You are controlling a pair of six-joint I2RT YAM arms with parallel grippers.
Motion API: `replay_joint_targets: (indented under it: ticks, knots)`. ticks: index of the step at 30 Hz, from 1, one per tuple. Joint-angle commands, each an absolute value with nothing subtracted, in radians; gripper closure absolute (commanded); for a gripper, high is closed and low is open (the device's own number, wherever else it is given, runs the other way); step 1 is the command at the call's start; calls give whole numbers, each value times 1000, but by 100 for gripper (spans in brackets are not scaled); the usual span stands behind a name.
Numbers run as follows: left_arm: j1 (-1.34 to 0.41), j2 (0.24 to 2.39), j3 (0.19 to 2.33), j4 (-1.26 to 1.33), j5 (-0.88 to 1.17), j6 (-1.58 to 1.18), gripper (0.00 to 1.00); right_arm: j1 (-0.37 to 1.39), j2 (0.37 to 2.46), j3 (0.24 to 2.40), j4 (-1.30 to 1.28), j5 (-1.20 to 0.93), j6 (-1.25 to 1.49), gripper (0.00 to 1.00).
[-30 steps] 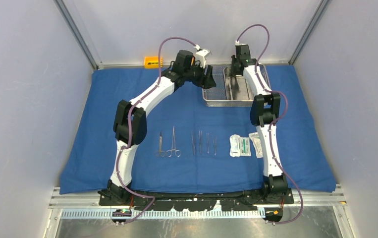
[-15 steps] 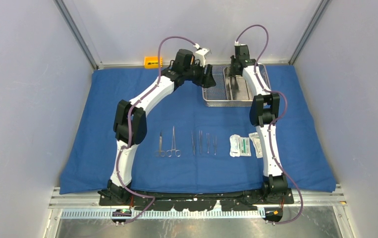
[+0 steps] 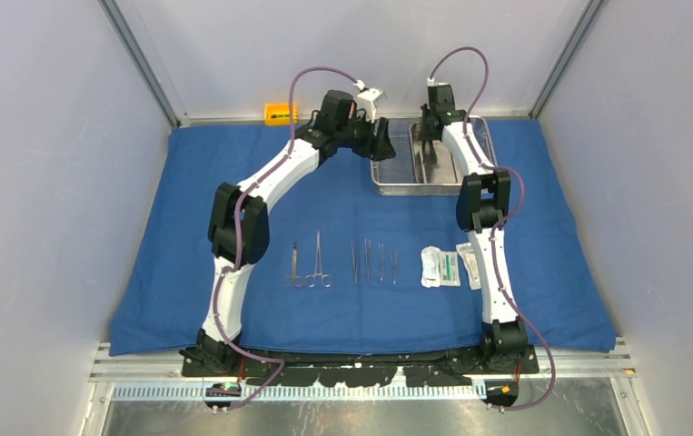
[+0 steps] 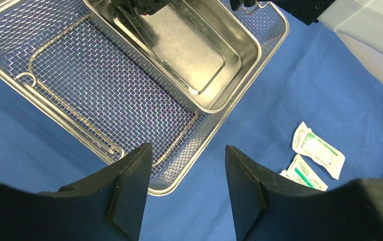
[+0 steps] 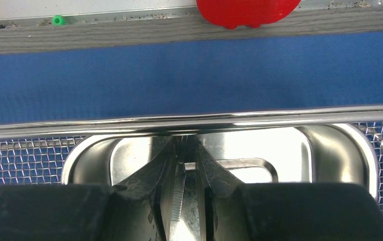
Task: Open and lay out the surgical kit
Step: Pick up the medical item from the container.
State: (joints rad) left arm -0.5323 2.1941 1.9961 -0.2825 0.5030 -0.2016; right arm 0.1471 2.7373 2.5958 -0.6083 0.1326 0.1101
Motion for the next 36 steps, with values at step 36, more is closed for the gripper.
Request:
replay_joint_targets:
  ticks: [36]
  knots:
    - [-511, 2203, 2049, -277, 532, -218, 43, 145, 2731, 2652, -610, 184, 77, 100]
